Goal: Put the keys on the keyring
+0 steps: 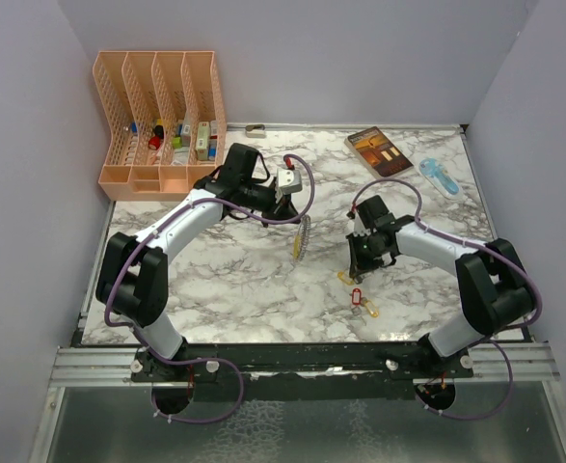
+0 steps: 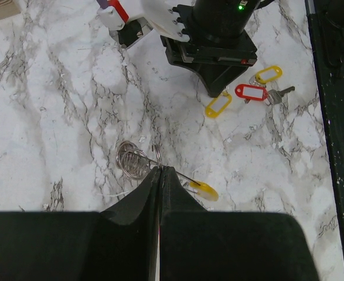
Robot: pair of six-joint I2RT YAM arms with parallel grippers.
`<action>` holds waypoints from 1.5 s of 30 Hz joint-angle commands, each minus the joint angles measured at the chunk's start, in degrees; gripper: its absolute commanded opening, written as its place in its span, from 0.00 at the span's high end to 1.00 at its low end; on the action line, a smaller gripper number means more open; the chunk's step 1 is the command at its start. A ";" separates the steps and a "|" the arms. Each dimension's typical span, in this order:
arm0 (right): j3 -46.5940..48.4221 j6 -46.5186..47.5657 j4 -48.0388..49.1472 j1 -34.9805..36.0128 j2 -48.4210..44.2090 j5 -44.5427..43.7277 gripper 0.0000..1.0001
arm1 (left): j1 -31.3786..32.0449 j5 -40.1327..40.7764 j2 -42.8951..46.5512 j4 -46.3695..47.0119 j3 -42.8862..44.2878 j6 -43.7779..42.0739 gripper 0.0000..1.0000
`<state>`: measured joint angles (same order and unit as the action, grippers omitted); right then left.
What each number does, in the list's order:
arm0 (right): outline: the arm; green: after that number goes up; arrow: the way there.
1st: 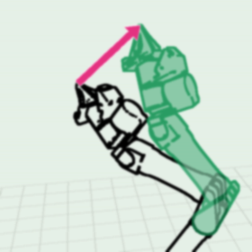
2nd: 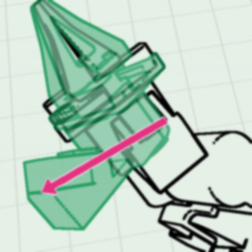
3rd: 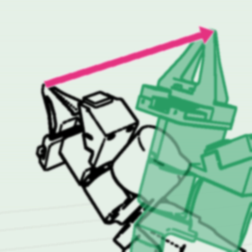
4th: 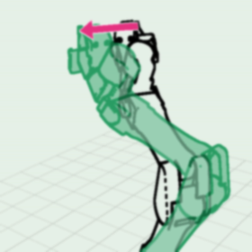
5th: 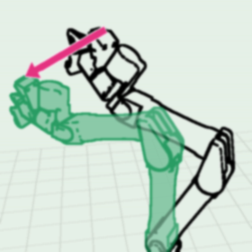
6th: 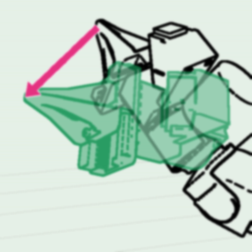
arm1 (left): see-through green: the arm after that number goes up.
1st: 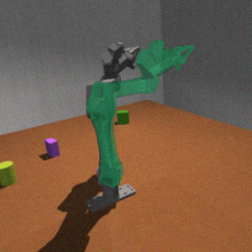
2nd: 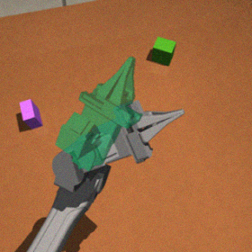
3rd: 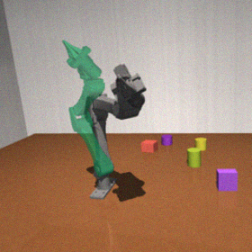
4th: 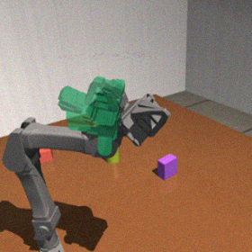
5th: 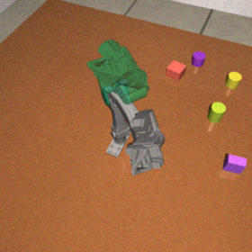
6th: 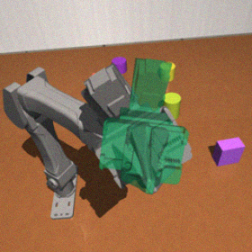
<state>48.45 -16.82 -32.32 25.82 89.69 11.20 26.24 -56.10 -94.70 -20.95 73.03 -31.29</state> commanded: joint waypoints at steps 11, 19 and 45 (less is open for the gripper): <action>6.26 -8.99 -10.87 0.37 -8.69 -7.42 0.49 | -0.30 -1.73 1.93 2.36 -0.17 0.89 1.00; 2.23 -14.55 -13.33 1.27 -8.30 -8.61 0.55 | -0.31 -2.18 2.05 2.76 -0.15 0.72 1.00; 0.16 -16.76 -1.95 2.90 3.45 -3.48 0.65 | -0.26 -1.93 1.99 4.13 -2.02 0.07 1.00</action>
<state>48.03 -35.24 -39.46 28.12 88.99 7.33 26.24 -56.14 -94.59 -18.61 71.44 -30.79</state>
